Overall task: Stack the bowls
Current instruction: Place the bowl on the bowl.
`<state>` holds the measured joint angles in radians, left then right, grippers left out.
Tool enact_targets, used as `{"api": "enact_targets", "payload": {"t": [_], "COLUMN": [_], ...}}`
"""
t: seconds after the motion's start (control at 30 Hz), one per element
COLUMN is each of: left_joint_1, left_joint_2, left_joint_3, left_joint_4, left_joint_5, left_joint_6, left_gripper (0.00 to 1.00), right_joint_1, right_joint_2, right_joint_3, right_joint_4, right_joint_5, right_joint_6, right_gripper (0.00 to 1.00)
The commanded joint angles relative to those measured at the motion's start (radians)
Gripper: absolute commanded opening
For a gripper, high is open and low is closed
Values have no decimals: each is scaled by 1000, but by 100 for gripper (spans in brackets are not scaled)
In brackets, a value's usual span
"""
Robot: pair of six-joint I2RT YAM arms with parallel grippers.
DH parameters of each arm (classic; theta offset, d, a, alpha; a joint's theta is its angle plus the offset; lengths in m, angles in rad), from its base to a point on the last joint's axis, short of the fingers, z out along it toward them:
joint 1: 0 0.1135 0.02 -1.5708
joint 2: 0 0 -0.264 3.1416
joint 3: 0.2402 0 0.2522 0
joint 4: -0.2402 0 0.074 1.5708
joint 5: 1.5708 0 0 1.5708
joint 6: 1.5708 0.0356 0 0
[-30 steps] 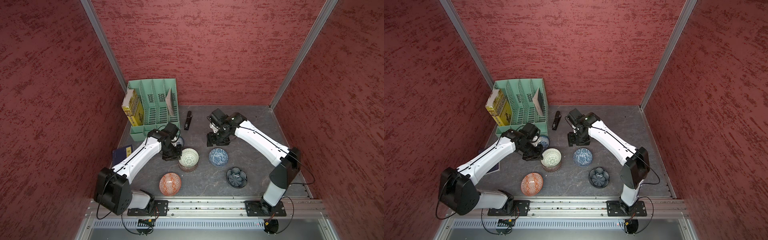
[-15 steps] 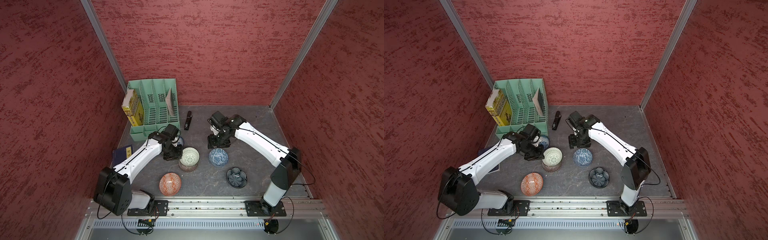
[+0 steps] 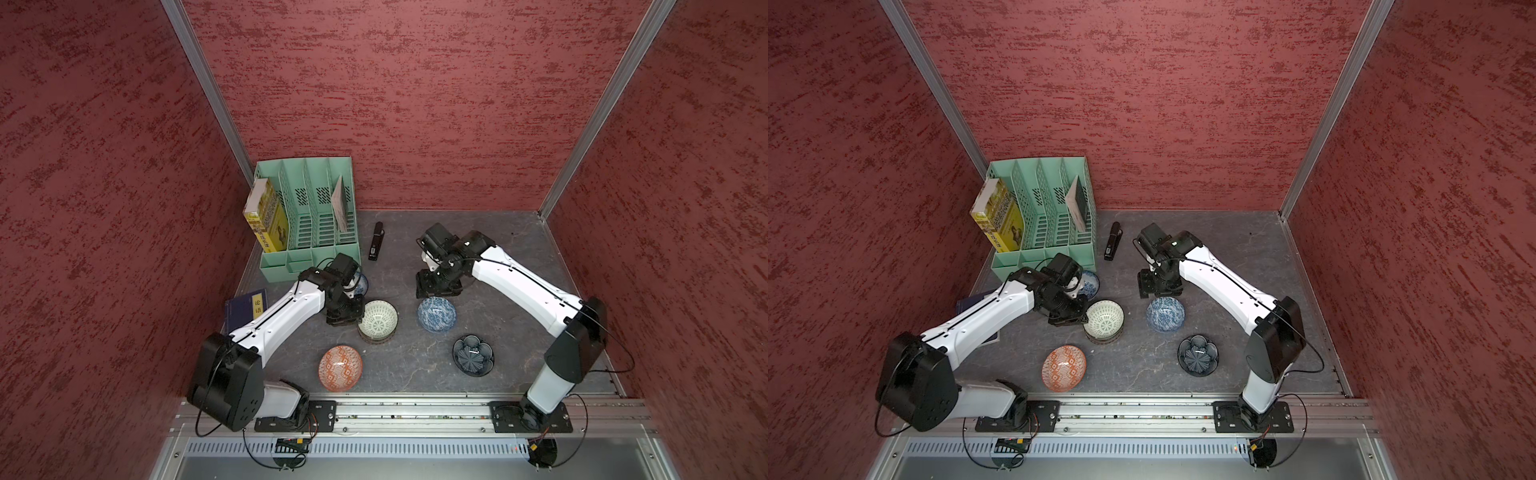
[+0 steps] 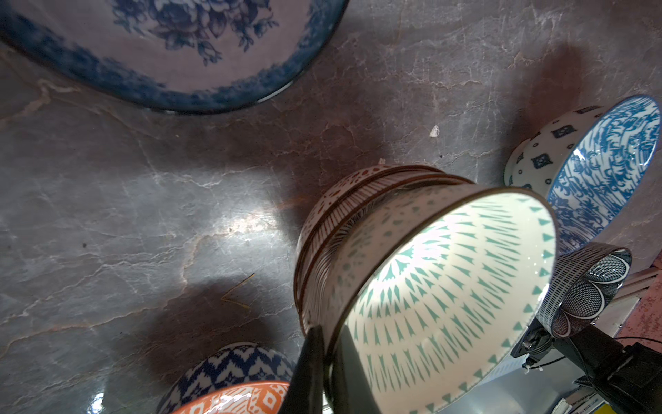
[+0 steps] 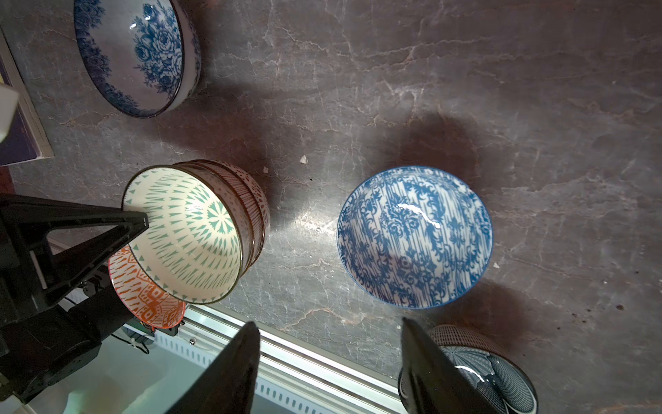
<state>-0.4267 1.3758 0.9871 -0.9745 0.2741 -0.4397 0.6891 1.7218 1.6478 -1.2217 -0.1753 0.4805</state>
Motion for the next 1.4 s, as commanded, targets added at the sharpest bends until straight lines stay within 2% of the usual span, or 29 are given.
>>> {"api": "enact_targets", "payload": {"t": [0.0,0.33,0.43,0.6,0.97,1.17,1.37], "left_joint_1": [-8,-12,-14,-13,-8,11,17], "left_joint_2": [-2,-6,-6,-14,-78,-145,-198], "left_joint_3": [-12,-33,-40,-36,11,24,36], "left_joint_4": [55,65,72,66,-31,-80,-131], "left_joint_5": [8,4,7,8,-24,-37,-32], "left_joint_6": [-11,-10,-14,-10,6,6,-5], "left_gripper": [0,3,15,28,40,47,49], "right_joint_1": [-4,-4,-4,-4,-23,-87,-152], "right_joint_2": [-37,-37,-37,-36,-55,-116,-256], "right_joint_3": [-12,-23,-23,-21,-53,-139,-343], "right_joint_4": [23,27,27,24,16,9,18], "right_joint_5": [8,1,0,0,53,112,223], "right_joint_6": [6,6,6,5,-11,-3,93], "right_gripper": [65,65,66,65,65,64,60]}}
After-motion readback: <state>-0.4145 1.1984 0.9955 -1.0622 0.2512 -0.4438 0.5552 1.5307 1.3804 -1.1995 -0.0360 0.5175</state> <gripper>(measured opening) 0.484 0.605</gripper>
